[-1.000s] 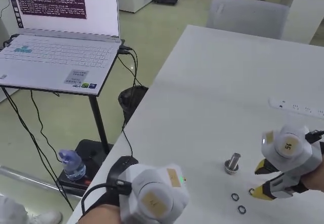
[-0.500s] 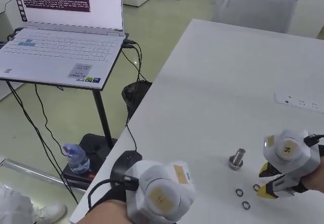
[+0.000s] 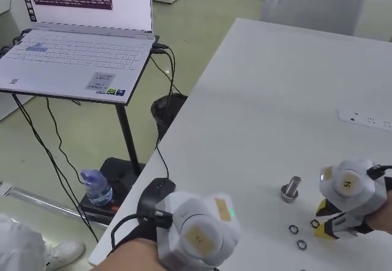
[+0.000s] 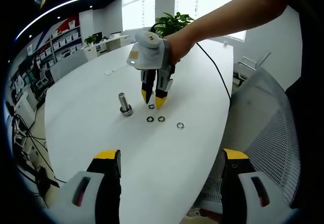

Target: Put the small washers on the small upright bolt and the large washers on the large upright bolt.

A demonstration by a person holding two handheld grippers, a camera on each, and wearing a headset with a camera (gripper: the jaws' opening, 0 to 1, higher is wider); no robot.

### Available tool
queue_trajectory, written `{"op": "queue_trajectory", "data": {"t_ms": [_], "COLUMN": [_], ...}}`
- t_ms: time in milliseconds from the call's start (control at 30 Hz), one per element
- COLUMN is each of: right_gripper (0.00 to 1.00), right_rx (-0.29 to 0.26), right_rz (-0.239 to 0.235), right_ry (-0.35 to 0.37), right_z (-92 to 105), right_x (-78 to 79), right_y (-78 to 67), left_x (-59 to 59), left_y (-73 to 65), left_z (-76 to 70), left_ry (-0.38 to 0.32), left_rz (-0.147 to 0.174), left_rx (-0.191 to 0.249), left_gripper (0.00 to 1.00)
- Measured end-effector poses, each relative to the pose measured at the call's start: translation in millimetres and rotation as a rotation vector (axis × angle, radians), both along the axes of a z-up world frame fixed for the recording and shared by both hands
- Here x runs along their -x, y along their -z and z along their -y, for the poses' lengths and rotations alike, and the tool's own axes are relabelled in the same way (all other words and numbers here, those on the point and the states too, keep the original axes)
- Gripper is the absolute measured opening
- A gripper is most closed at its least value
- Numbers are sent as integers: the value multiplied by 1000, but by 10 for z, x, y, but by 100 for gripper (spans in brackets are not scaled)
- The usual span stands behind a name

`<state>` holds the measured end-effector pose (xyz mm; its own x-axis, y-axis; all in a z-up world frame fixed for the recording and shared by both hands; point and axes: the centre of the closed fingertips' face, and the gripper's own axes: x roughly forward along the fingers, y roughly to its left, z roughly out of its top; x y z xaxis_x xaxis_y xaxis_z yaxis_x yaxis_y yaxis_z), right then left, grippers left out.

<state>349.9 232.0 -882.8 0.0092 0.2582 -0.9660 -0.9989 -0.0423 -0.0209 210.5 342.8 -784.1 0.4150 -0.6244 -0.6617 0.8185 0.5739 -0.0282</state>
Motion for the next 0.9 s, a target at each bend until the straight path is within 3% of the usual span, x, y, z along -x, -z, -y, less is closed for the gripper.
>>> {"op": "queue_trajectory", "data": {"t_ms": [567, 900], "right_gripper": [14, 13], "right_rx": [29, 53], "right_rz": [5, 2], "right_ry": [6, 82], "right_z": [3, 5], "right_x": [-27, -50], "right_y": [-5, 5], "left_x": [0, 25], "left_y": [-10, -29], "left_z": [23, 22], "left_ry": [0, 0], "left_rz": [2, 5], "left_rx": [4, -1], "left_gripper": [80, 78]}}
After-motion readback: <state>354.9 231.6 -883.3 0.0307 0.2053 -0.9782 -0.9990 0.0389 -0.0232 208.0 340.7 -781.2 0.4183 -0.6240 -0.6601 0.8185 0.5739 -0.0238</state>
